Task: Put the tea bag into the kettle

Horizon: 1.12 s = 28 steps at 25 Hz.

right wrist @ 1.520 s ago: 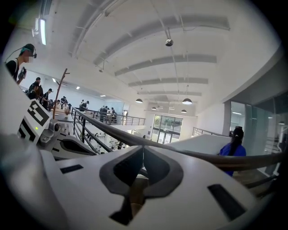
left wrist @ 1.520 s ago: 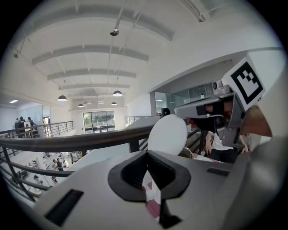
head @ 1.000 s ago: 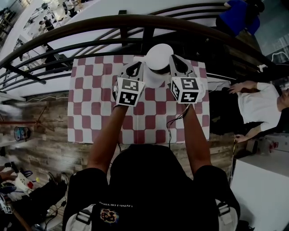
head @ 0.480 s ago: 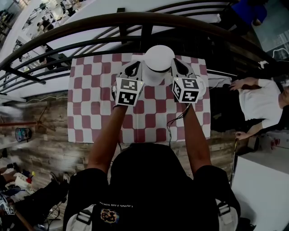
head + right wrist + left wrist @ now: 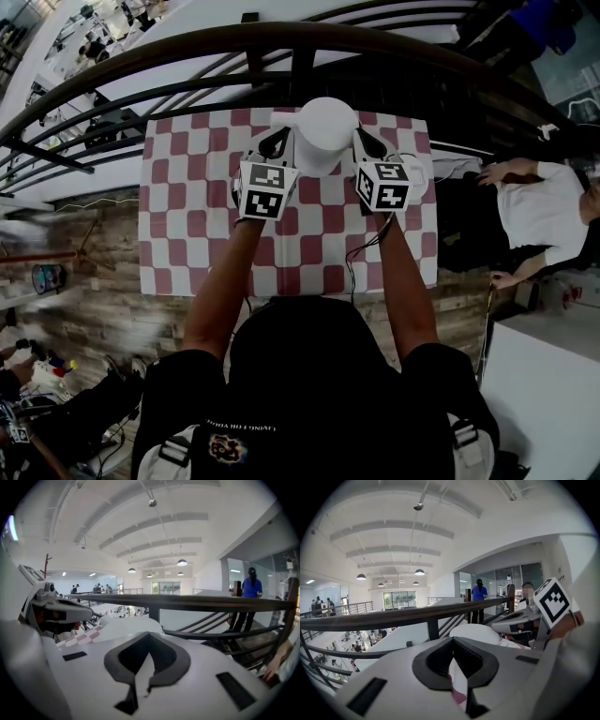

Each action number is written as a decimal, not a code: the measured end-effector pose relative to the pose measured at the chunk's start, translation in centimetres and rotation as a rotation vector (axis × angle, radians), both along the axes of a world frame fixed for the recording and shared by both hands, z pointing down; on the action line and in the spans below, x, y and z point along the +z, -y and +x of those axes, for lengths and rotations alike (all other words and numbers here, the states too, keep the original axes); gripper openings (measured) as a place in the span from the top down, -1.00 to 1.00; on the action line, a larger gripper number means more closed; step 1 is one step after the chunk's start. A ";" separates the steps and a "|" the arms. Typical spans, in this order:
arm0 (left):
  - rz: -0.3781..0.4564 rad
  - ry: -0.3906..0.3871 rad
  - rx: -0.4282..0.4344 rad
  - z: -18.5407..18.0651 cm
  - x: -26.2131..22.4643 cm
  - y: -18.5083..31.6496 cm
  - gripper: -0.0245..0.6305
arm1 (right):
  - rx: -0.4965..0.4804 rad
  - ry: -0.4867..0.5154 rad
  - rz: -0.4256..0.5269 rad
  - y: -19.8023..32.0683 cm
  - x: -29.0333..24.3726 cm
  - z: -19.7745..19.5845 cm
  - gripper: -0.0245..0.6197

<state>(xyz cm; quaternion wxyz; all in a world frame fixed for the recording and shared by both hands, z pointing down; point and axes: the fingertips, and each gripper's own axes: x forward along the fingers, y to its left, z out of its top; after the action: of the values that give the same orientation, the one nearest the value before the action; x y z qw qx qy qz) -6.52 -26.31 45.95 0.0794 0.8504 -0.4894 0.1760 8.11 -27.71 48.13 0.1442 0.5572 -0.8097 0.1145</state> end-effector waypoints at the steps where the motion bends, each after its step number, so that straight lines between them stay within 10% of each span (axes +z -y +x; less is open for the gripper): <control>1: -0.002 0.000 0.000 0.0 0.1 0.0 0.92 | 0.001 0.010 -0.005 -0.1 0.4 0.0 0.88; 28: -0.005 0.025 -0.033 0.5 0.3 -0.5 0.92 | -0.031 0.012 0.008 0.0 0.5 -0.1 0.88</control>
<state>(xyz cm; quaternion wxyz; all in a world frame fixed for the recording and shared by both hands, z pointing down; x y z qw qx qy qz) -6.06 -25.76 46.26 0.0783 0.8399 -0.5037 0.1863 8.04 -27.70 48.65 0.1391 0.5444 -0.8196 0.1122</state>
